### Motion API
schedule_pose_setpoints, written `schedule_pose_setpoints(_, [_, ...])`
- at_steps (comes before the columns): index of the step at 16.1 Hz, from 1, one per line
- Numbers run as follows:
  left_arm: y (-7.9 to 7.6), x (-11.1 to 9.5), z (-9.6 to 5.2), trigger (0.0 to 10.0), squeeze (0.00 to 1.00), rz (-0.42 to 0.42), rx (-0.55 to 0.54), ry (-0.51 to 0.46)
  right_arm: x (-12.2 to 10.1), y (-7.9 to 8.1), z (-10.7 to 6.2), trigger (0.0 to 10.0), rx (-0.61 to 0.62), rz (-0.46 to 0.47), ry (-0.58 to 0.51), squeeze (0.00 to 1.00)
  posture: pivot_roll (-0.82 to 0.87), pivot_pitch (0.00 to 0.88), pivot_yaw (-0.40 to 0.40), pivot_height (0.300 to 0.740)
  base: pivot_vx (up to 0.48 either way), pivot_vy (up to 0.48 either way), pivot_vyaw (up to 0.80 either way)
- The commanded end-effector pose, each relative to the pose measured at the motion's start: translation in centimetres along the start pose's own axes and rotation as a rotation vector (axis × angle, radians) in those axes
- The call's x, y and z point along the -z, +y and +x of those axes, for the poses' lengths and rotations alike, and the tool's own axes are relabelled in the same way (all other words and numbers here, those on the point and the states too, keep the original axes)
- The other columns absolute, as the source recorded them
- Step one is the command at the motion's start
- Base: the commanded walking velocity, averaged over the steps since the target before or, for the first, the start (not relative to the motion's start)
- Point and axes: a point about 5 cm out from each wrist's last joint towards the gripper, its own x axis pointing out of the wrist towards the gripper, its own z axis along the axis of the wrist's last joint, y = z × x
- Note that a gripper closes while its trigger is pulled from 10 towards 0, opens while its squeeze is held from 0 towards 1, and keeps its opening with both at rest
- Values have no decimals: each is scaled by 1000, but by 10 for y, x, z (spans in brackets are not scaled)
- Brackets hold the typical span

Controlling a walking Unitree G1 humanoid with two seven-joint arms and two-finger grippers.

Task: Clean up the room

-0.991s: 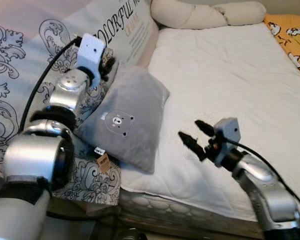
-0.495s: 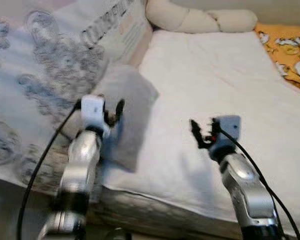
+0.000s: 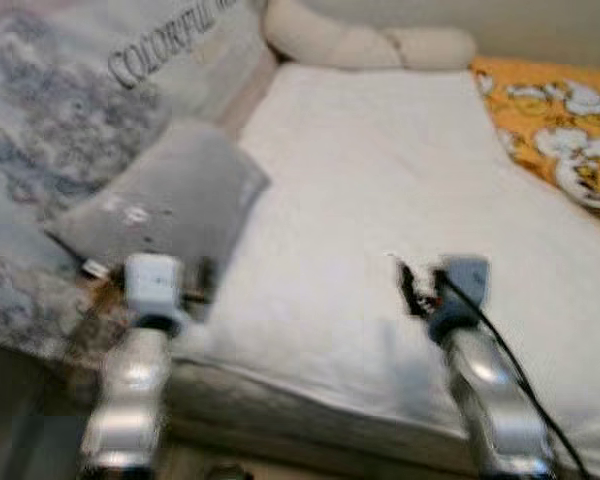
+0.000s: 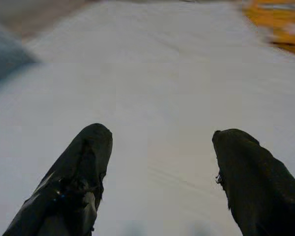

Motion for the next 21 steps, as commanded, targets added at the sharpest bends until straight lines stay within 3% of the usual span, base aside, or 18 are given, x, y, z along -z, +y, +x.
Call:
schedule_pose_setpoints(1, [4, -3, -2, 10000, 965, 26, -33, 4, -2, -2, 1, 10000, 13, -8, -16, 0, 69, 0, 33, 740, 0, -480, 0])
schedule_pose_setpoints(4, [7, -4, -3, 10000, 957, -4, -57, 13, -4, -4, 3, 10000, 28, 27, 3, 0, 65, 0, -11, 740, 0, -480, 192])
schedule_pose_setpoints(9, [5, -5, -8, 10000, 945, 10, -58, 32, 3, -9, 4, 10000, 53, 25, 25, 0, 87, 0, -5, 740, 0, -480, 480])
schedule_pose_setpoints(12, [18, -7, -6, 10000, 945, 38, -76, 36, 5, -4, 2, 10000, 57, 34, 38, 0, 95, 0, -11, 740, 0, -480, 0])
schedule_pose_setpoints(14, [23, -10, -3, 10000, 945, 39, -83, 35, 9, -15, -2, 10000, 109, 47, 47, 0, 84, 0, 22, 740, 0, -480, 0])
schedule_pose_setpoints(15, [17, -13, 0, 10000, 949, 54, -58, 31, 9, -17, 0, 10000, 105, 48, 31, 0, 128, 0, 27, 740, 0, -480, 0])
schedule_pose_setpoints(17, [12, -19, 3, 10000, 945, 65, -26, 20, 10, -14, 1, 10000, 114, 75, 31, 0, 117, 0, 22, 740, 0, -480, 0])
schedule_pose_setpoints(18, [17, -15, 2, 10000, 945, 73, -41, 30, 12, -7, 1, 10000, 101, 85, 46, 0, 116, 0, 19, 740, 0, -480, 0])
schedule_pose_setpoints(20, [21, -17, 2, 10000, 945, 53, -57, 31, 4, -4, 3, 10000, 46, 5, 20, 0, 102, 0, 11, 740, 0, -480, 0])
schedule_pose_setpoints(21, [20, -15, 2, 10000, 945, 59, -54, 35, 3, -9, 5, 10000, 60, 29, 19, 0, 105, 0, 4, 740, 0, -480, 0])
